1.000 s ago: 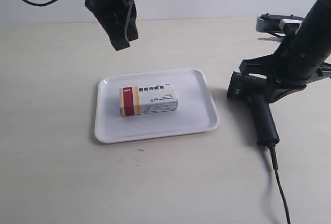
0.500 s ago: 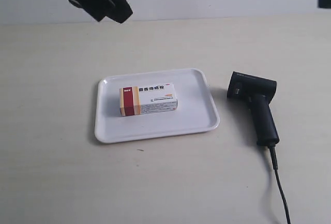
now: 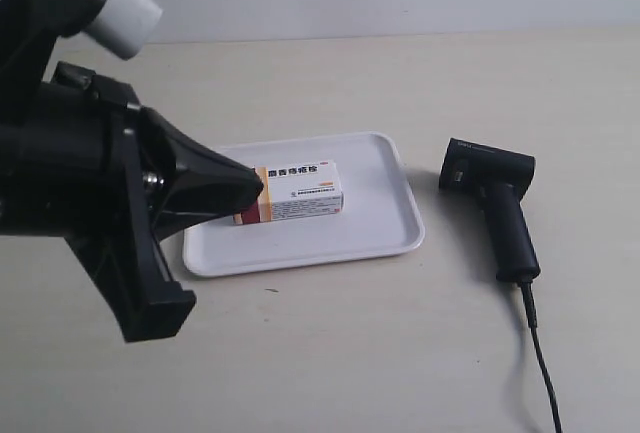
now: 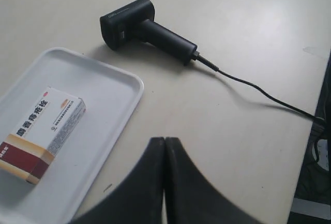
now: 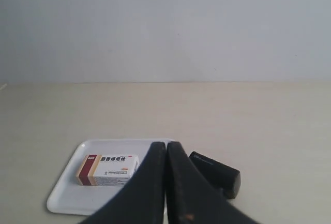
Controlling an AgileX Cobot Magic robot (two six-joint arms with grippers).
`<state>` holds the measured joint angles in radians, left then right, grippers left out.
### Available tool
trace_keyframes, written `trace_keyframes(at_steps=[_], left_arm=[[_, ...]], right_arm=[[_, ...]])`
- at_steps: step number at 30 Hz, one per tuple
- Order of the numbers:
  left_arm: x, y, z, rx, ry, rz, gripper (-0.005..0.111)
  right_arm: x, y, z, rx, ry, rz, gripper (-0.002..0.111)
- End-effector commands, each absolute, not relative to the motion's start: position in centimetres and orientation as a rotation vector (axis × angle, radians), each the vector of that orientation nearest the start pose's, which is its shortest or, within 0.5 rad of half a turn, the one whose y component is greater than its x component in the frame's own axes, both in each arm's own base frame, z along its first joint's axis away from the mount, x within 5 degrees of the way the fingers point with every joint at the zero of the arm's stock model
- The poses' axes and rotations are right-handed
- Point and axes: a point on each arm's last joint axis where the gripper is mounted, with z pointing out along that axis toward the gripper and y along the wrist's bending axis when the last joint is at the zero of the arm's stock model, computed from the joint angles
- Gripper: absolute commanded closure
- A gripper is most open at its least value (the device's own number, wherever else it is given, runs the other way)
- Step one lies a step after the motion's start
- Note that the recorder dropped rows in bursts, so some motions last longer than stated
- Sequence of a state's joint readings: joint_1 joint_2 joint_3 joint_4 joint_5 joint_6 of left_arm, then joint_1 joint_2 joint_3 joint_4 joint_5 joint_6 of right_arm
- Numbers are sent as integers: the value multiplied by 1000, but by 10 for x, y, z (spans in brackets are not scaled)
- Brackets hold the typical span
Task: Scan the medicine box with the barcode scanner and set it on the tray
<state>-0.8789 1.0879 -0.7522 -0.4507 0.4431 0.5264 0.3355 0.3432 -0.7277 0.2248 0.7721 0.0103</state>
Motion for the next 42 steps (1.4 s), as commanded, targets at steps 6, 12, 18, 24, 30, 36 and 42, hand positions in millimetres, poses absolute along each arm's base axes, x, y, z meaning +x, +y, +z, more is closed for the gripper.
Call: trace_keyframes(at_steps=[6,12,18,24,30,36,42], left_arm=[[124,-177,295,1137,1929,-632,107],[124,-177,295,1137,1929,-632,107],[124,-177,295,1137,1929,-632,107],[133,-164,306,1237,1719,-381,107],[135,-102,346,895,1665,-270,107],[93,-38,384,569,1496,-48,107],[41,-12,394,330,1403,67,107]], right_arm=[[13,20,364,-268,1759,501,108],[8,18,365,-267,1739,503,108],[8,18,365,-267,1739,503,108],[8,18,365,-267,1739,503,108],[8,19,365,-267,1739,508,108],[8,18,365,-267,1739,506,108],[8,19,365,-267,1739,508,108]])
